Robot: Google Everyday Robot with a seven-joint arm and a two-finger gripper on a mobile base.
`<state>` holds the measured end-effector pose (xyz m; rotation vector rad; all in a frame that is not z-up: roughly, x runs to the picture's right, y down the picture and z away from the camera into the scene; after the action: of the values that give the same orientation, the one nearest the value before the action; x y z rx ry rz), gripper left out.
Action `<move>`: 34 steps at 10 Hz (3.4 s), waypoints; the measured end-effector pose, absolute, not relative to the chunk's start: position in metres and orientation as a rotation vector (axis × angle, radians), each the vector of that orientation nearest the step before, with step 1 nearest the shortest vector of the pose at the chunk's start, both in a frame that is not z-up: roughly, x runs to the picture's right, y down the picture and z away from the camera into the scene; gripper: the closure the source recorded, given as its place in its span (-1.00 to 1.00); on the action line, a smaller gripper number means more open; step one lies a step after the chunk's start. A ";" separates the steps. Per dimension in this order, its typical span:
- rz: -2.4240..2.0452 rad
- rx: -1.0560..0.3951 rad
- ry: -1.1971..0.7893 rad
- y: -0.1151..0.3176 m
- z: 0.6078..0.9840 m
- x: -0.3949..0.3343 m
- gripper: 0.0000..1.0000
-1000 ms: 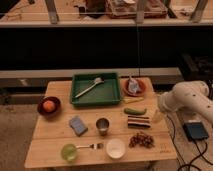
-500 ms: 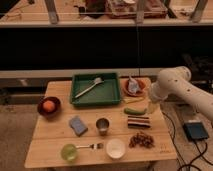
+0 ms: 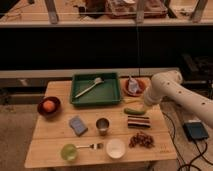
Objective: Place pepper in paper cup
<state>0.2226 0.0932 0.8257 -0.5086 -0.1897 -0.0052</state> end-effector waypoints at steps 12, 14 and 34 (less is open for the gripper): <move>-0.005 -0.541 -0.175 0.105 0.887 0.189 -0.26; 0.001 -0.561 -0.172 0.115 0.903 0.189 -0.26; 0.079 -0.628 -0.159 0.132 0.910 0.162 0.14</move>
<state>0.1622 0.1320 0.9096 -0.6279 -0.1587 0.0794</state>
